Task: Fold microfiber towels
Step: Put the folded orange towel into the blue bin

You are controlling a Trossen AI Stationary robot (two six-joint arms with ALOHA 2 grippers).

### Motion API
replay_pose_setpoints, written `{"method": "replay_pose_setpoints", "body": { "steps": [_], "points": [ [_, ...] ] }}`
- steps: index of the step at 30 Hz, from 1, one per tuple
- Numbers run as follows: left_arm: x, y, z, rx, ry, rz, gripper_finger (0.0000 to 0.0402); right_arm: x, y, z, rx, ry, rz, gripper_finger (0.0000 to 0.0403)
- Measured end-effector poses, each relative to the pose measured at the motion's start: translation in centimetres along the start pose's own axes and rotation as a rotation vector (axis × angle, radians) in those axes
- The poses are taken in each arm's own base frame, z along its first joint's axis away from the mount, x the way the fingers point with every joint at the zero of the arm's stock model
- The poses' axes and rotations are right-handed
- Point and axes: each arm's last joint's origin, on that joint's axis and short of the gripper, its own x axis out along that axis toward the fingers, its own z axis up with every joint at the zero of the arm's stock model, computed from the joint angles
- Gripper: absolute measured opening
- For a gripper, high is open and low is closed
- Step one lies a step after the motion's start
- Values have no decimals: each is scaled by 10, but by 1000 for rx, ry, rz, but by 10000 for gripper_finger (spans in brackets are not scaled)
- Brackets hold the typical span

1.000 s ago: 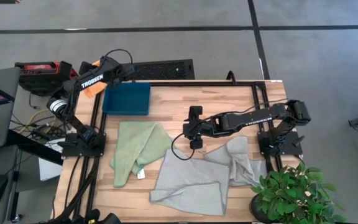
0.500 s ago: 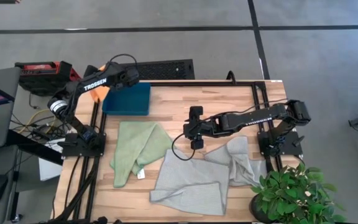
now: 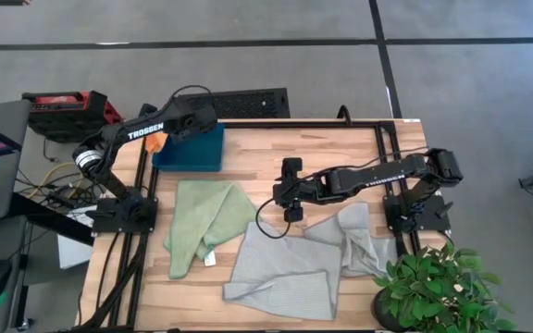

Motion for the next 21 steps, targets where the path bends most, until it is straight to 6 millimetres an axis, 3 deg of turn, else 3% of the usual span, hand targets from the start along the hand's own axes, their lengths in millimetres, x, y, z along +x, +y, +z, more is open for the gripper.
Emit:
{"method": "replay_pose_setpoints", "body": {
  "steps": [8, 17, 21],
  "points": [
    [3, -36, -3, 67, 11, -11, 0, 0, 0, -1, -2, 5, 2, 228],
    [11, -89, -17, 182, 30, 14, 0, 0, 0, -1, -4, 7, 2, 228],
    [10, -104, -24, 206, 52, -5, 0, 0, 0, -1, -6, 10, 3, 228]
  ]
}}
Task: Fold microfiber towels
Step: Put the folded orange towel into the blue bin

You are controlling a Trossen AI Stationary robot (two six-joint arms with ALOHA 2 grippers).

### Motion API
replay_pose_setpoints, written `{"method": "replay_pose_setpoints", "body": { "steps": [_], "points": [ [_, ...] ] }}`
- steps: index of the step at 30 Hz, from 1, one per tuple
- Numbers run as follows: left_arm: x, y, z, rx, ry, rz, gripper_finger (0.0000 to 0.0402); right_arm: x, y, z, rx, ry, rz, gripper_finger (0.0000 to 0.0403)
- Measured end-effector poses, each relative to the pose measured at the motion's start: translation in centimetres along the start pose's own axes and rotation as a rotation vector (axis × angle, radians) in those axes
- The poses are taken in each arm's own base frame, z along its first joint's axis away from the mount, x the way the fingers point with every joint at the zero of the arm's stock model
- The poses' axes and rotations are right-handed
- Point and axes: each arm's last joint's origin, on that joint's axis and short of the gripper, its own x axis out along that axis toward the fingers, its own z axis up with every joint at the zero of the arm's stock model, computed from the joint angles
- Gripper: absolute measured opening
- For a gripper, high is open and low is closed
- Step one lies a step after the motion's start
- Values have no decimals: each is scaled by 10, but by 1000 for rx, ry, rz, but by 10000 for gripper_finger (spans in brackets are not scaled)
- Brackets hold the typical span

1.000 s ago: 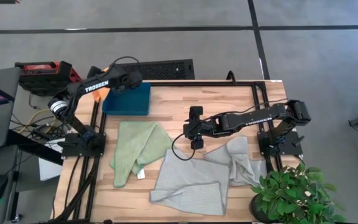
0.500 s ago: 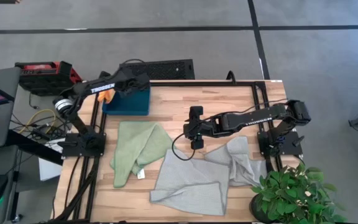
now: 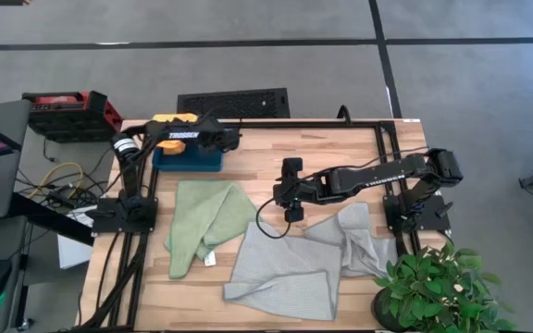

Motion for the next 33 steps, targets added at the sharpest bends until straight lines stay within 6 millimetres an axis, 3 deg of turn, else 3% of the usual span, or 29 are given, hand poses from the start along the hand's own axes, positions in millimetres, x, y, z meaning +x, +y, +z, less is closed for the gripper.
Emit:
{"method": "replay_pose_setpoints", "body": {
  "steps": [16, 33],
  "points": [
    [-19, -19, -9, -30, 61, -184, 0, 0, 0, 0, -26, 2, 0, 228],
    [-26, -33, -3, -25, 65, -372, 0, 0, 0, 0, -26, 2, 0, 228]
  ]
}}
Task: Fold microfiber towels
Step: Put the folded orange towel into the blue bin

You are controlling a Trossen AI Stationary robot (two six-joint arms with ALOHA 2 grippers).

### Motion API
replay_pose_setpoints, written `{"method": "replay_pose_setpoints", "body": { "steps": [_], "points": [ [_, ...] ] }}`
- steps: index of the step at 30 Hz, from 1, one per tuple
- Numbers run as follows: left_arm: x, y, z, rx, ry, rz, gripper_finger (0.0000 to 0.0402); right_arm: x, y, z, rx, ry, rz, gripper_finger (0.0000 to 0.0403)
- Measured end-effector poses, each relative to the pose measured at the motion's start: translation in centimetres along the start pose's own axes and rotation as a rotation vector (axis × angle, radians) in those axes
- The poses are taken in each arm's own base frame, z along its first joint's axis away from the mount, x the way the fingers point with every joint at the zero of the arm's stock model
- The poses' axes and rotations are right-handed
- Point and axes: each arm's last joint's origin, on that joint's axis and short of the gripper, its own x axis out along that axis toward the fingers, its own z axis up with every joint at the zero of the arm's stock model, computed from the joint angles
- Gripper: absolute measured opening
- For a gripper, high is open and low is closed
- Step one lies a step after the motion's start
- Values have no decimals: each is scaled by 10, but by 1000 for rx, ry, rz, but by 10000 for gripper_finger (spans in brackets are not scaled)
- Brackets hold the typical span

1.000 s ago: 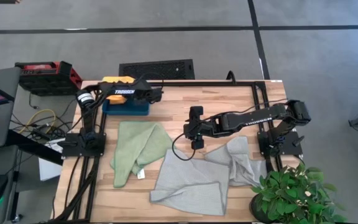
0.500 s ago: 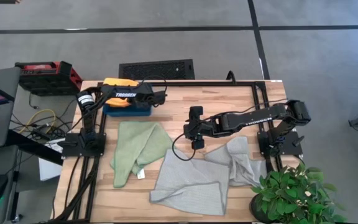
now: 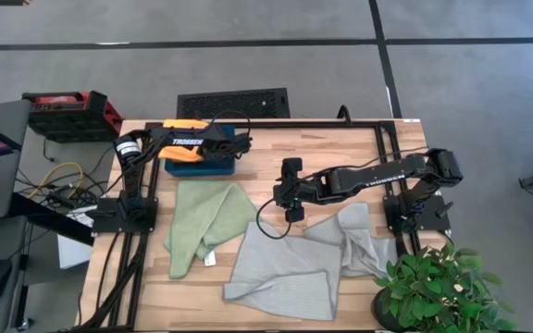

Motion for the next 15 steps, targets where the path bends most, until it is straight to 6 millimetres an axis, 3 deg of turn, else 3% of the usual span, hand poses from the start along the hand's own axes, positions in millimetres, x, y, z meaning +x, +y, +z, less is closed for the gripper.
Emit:
{"method": "replay_pose_setpoints", "body": {
  "steps": [6, 15],
  "points": [
    [-3, -3, -3, 20, 30, -38, 0, 0, 0, 0, 0, 0, 0, 228],
    [-6, -15, 2, 85, 49, -236, 0, 0, 0, 0, 0, 0, 0, 228]
  ]
}}
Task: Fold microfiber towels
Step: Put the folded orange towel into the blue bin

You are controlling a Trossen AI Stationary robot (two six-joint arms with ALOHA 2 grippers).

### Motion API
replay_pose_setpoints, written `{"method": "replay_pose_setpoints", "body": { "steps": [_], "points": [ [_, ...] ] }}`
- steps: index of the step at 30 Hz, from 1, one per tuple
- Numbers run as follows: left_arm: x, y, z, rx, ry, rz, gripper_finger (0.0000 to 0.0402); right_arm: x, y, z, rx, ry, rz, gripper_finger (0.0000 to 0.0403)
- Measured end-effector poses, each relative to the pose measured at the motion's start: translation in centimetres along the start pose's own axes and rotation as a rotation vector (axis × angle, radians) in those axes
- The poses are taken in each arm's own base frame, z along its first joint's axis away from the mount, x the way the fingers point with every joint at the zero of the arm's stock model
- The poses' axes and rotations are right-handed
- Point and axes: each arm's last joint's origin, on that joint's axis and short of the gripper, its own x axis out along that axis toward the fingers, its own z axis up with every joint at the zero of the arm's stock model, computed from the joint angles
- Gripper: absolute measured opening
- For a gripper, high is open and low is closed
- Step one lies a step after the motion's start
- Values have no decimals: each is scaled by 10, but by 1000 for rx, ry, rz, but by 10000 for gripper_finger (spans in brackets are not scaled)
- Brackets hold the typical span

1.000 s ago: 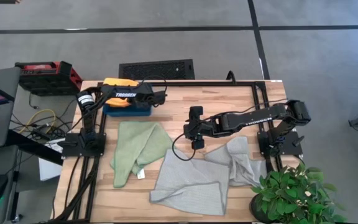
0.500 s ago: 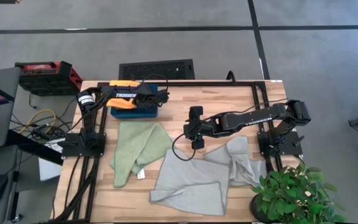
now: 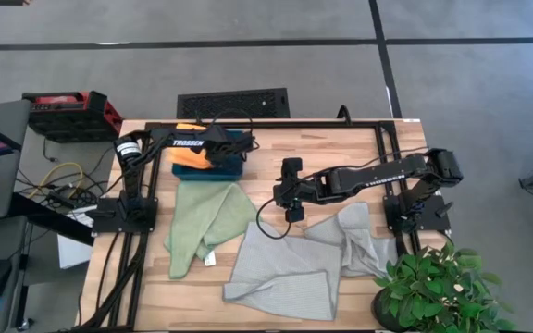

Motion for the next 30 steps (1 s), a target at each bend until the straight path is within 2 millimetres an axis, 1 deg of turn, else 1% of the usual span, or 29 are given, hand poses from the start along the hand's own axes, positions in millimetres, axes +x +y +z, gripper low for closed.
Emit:
{"method": "replay_pose_setpoints", "body": {
  "steps": [7, 13, 18, 25, 27, 30],
  "points": [
    [0, -7, 9, -2, -37, -134, 0, 0, 0, 0, 0, 0, 0, 228],
    [0, -8, 8, -8, -26, -149, 0, 0, 0, 0, 0, 0, 0, 228],
    [-1, -11, 7, -7, 22, -234, 0, 0, 0, 0, 0, 0, 0, 228],
    [-1, -10, 7, 32, -1, -207, 1, 0, 0, 0, 0, 0, 0, 228],
    [-1, -10, 7, 33, -3, -205, 7, 0, 0, 0, 0, 0, 0, 228],
    [-1, -10, 7, 33, -4, -203, 30, 0, 0, 0, 0, 0, 0, 228]
  ]
}}
